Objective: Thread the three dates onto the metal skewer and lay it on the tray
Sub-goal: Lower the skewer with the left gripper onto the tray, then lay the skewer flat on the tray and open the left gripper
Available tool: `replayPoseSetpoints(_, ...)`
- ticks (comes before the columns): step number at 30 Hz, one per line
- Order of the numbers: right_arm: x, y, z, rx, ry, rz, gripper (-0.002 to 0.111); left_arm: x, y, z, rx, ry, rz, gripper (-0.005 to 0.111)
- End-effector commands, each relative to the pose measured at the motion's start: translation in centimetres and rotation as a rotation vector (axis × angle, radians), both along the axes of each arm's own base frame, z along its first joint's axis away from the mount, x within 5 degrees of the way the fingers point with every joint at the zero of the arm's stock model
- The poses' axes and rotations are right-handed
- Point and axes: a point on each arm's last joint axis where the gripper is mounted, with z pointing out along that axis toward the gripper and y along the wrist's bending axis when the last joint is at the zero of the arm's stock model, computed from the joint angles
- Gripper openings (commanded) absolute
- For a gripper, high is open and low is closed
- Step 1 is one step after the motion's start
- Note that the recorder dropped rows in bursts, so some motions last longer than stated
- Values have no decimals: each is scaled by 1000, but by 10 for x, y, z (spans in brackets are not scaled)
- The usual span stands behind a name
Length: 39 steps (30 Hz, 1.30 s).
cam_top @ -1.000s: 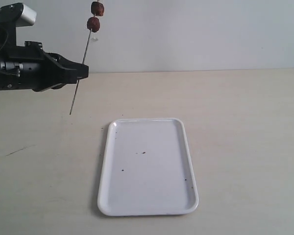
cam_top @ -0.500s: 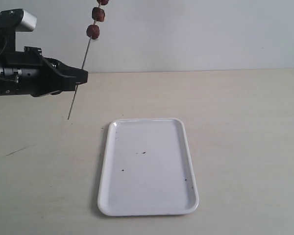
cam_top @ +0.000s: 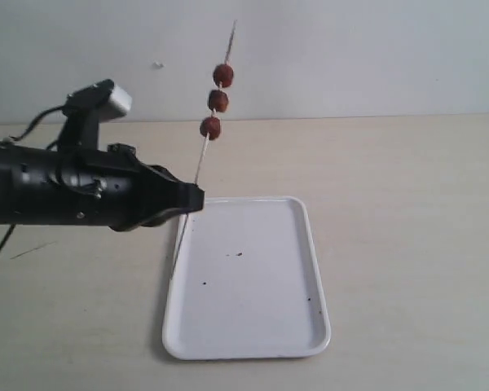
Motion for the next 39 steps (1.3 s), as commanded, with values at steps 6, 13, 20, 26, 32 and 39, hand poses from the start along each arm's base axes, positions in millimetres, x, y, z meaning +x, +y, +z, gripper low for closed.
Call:
replayPoseSetpoints(6, 0, 1, -13, 13, 39, 11, 0, -10, -33, -45, 23, 258, 76, 0)
replayPoseSetpoints(13, 0, 1, -28, 13, 83, 11, 0, -8, -52, -69, -45, 438, 51, 0)
replayPoseSetpoints(20, -1, 4, -28, 17, 78, 42, 0, -3, -61, -88, -58, 540, 71, 0)
replayPoseSetpoints(26, -2, 6, -27, 17, 73, 76, 0, 2, -65, -96, -65, 572, 77, 0)
replayPoseSetpoints(32, -3, 8, -27, 12, 70, 96, 0, 6, -62, -102, -46, 571, 109, 0)
replayPoseSetpoints(39, -3, 8, -27, 10, 69, 98, 0, 9, -59, -103, -49, 574, 120, 0)
